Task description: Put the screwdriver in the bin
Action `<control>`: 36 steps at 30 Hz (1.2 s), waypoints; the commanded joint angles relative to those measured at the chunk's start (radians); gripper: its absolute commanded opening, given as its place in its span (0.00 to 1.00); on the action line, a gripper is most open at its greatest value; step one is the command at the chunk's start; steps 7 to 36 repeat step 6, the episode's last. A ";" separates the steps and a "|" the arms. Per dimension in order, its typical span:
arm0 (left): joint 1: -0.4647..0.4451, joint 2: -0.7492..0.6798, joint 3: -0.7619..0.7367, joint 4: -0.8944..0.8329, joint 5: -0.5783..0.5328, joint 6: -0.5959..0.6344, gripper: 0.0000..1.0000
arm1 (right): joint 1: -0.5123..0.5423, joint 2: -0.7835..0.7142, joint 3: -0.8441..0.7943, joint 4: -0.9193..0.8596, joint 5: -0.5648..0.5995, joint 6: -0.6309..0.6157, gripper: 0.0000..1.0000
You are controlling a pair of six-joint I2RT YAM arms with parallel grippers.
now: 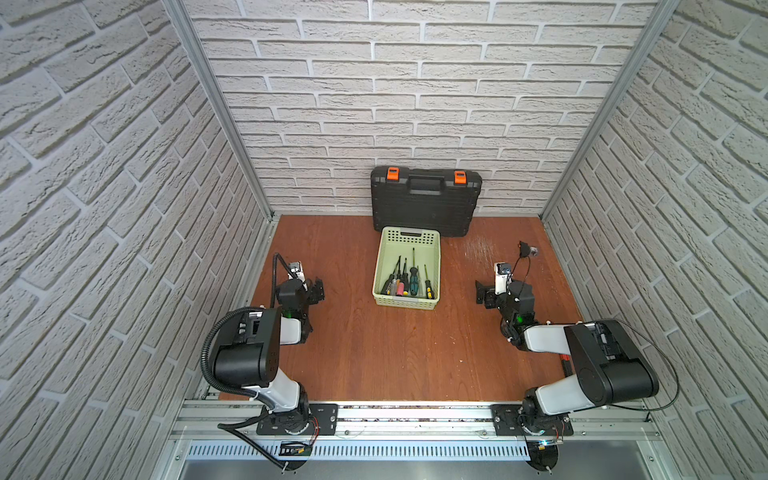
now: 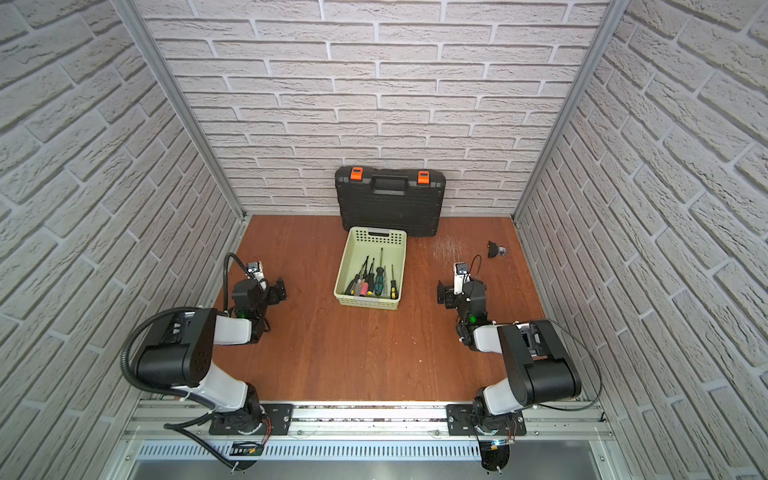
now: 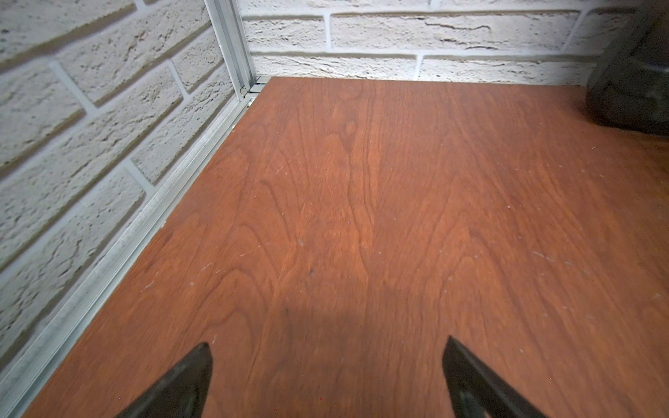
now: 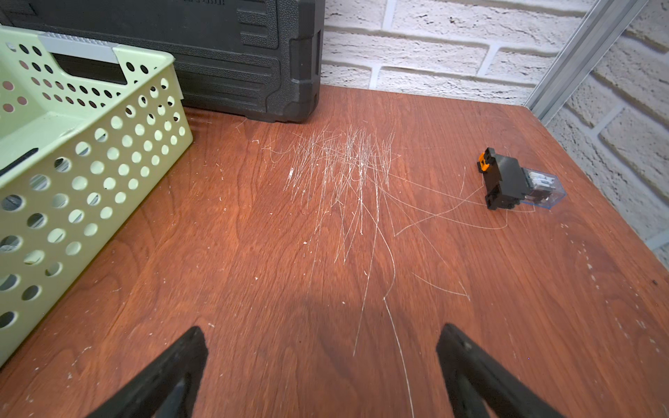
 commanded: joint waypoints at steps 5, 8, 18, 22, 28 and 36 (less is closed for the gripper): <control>0.006 -0.003 0.003 0.067 0.004 0.009 0.98 | -0.004 -0.020 0.005 0.033 -0.009 0.006 1.00; 0.006 -0.003 0.002 0.068 0.006 0.009 0.98 | -0.004 -0.020 0.005 0.033 -0.009 0.006 1.00; 0.006 -0.003 0.002 0.068 0.006 0.009 0.98 | -0.004 -0.020 0.005 0.033 -0.009 0.006 1.00; 0.006 -0.003 0.002 0.068 0.006 0.009 0.98 | -0.004 -0.020 0.005 0.033 -0.009 0.006 1.00; 0.006 -0.003 0.002 0.068 0.006 0.009 0.98 | -0.004 -0.020 0.005 0.033 -0.009 0.006 1.00; 0.006 -0.003 0.002 0.068 0.006 0.009 0.98 | -0.004 -0.020 0.005 0.033 -0.009 0.006 1.00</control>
